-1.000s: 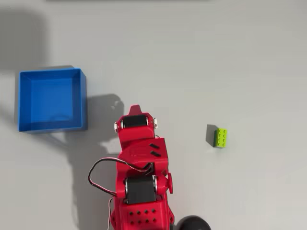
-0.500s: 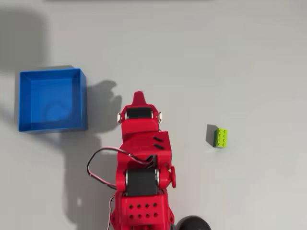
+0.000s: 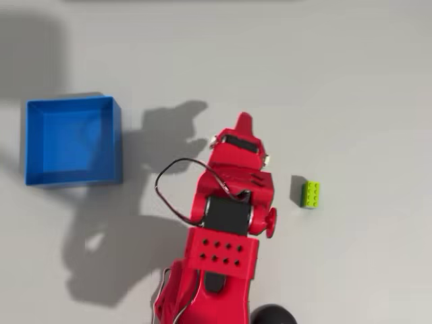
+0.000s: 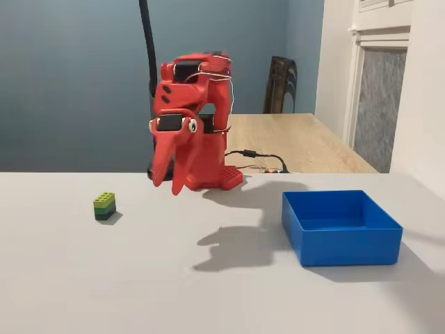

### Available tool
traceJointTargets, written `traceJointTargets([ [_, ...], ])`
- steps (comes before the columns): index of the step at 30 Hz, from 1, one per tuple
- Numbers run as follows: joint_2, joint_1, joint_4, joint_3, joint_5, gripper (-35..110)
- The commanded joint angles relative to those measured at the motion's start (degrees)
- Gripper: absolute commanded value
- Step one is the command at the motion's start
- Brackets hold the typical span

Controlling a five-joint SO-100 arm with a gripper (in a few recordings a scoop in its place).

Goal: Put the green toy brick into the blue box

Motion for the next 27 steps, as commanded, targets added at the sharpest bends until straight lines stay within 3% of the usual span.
traceJointTargets([
  [1, -3.6, 5.8, -1.1, -7.7, 3.1, 28],
  [10, -12.0, 17.9, -0.1, -14.1, 8.9, 27],
  [17, -14.6, 25.8, 6.9, -15.5, 11.4, 27],
  [27, -15.3, 29.7, 16.1, -17.1, 16.5, 31],
])
